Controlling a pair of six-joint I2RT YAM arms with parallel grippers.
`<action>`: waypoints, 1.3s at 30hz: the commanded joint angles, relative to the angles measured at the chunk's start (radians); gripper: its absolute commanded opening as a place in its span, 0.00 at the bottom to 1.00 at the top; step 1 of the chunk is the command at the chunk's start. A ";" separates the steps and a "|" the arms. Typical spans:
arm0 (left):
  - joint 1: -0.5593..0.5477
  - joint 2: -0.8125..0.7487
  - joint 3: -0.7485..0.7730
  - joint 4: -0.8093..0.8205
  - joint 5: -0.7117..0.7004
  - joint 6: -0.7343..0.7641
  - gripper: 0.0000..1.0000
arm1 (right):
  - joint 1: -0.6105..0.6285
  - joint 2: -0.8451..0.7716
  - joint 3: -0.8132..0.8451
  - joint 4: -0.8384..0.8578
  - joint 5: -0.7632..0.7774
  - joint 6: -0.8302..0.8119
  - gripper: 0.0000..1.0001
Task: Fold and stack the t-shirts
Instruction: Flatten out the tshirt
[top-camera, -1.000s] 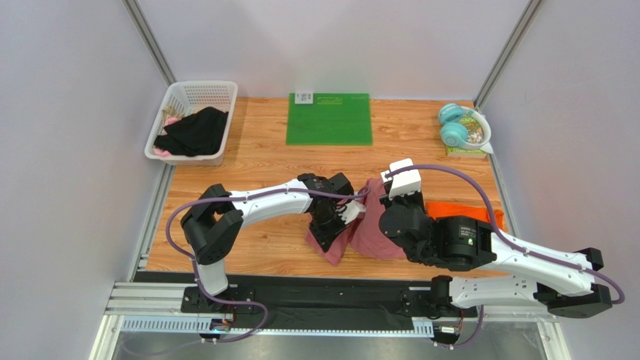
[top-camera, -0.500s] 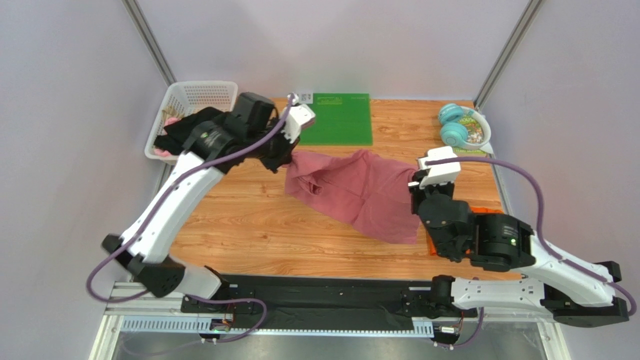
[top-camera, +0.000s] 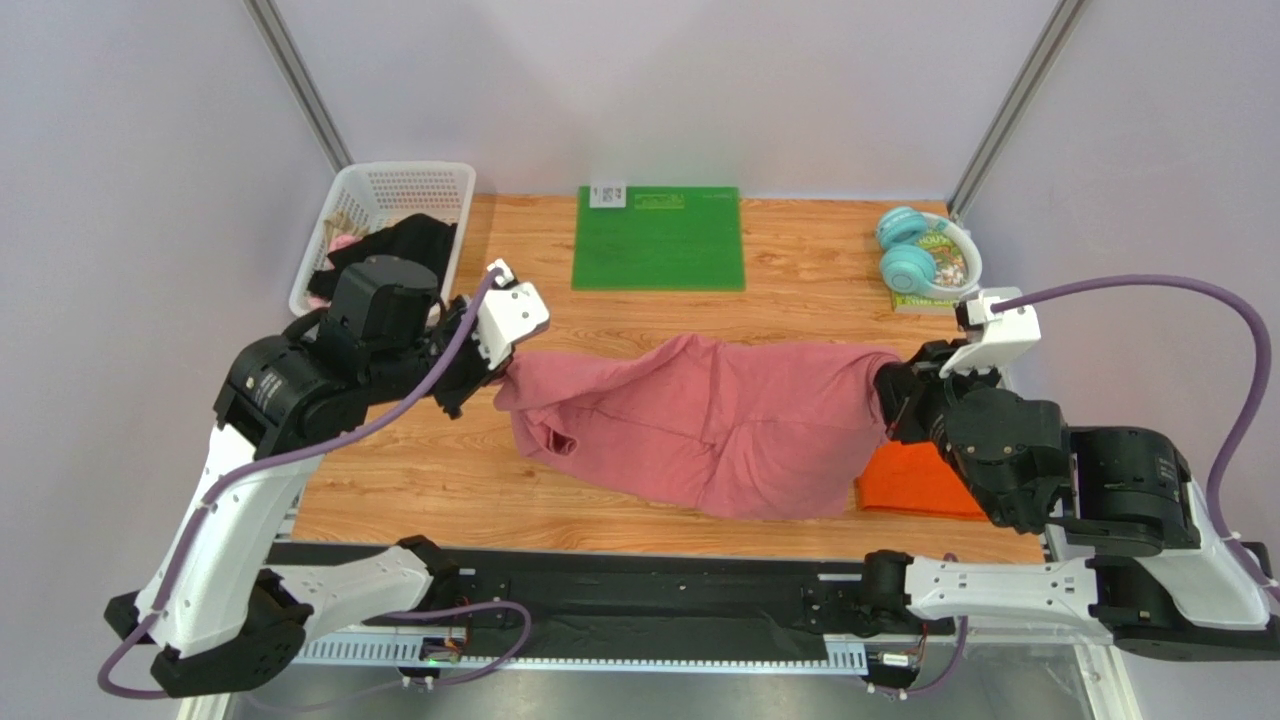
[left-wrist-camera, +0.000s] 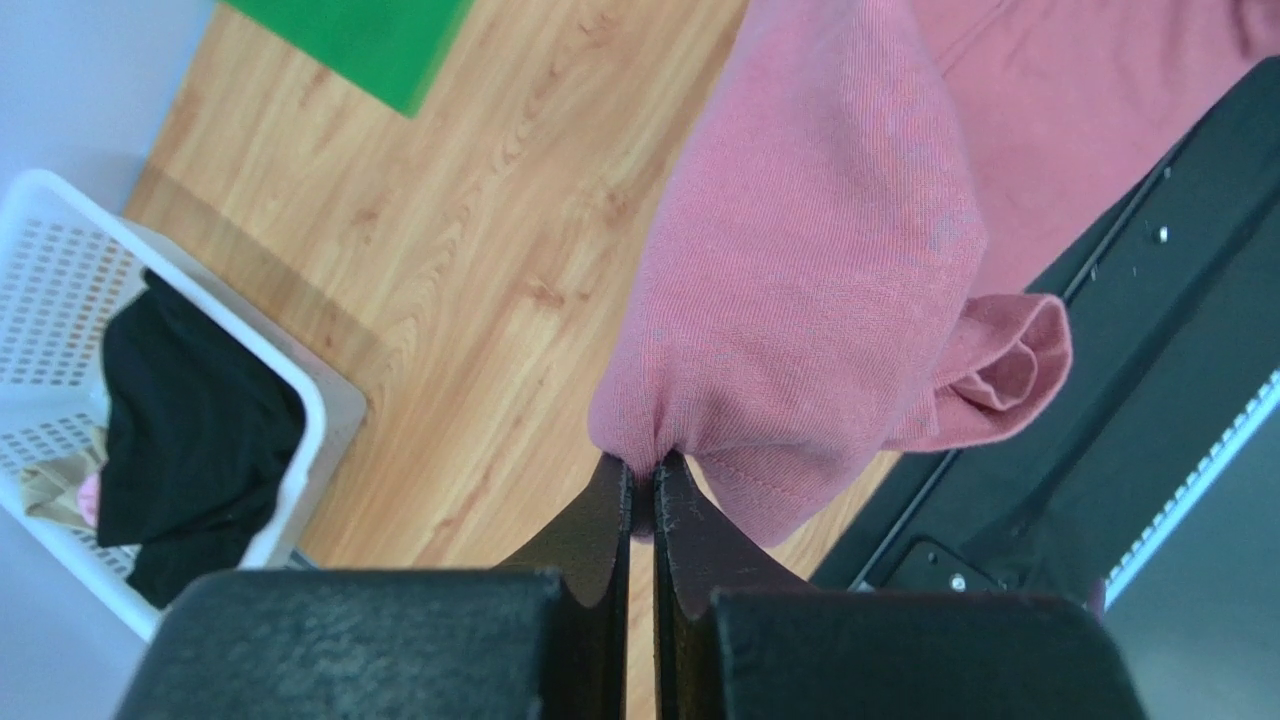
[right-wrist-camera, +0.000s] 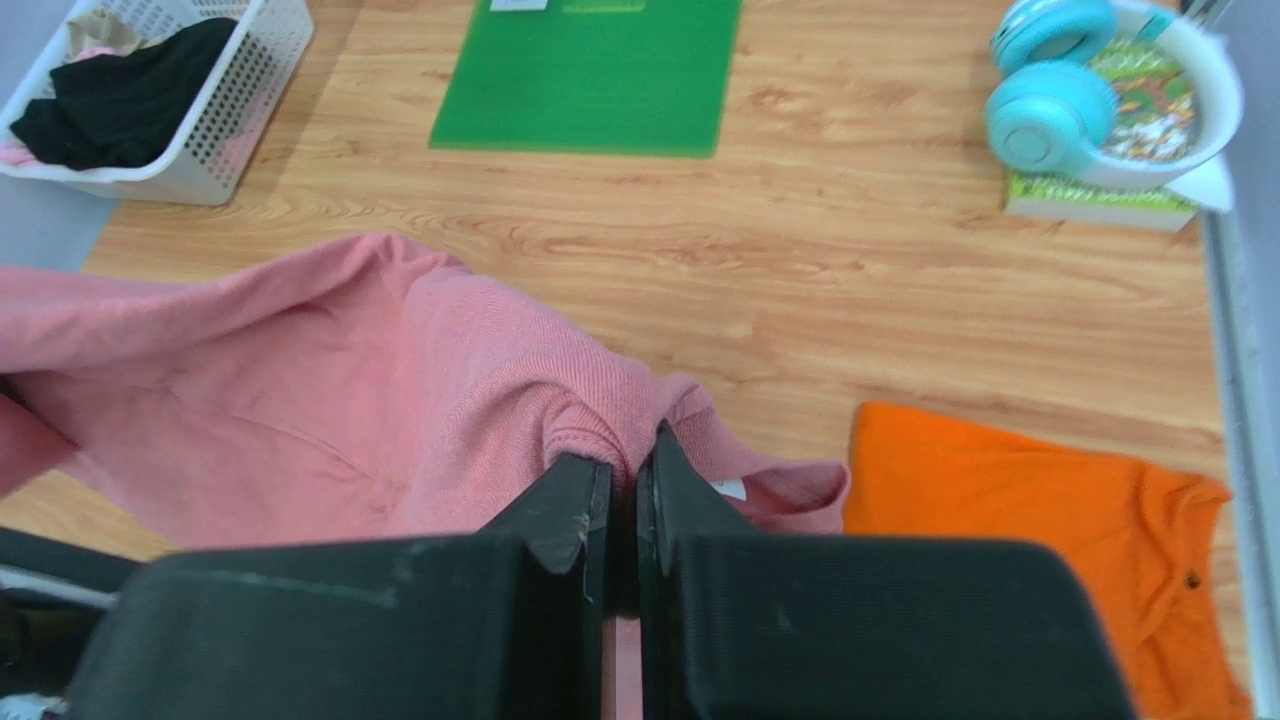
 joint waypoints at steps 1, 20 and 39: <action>0.001 -0.035 -0.114 -0.349 0.056 0.055 0.00 | -0.002 0.030 -0.010 -0.228 -0.047 0.206 0.00; 0.181 0.055 -0.654 0.149 -0.108 0.123 0.13 | -0.811 0.194 -0.566 0.456 -0.655 -0.152 0.00; 0.199 0.313 -0.344 0.241 -0.116 0.042 1.00 | -0.957 0.639 -0.188 0.501 -0.765 -0.212 0.52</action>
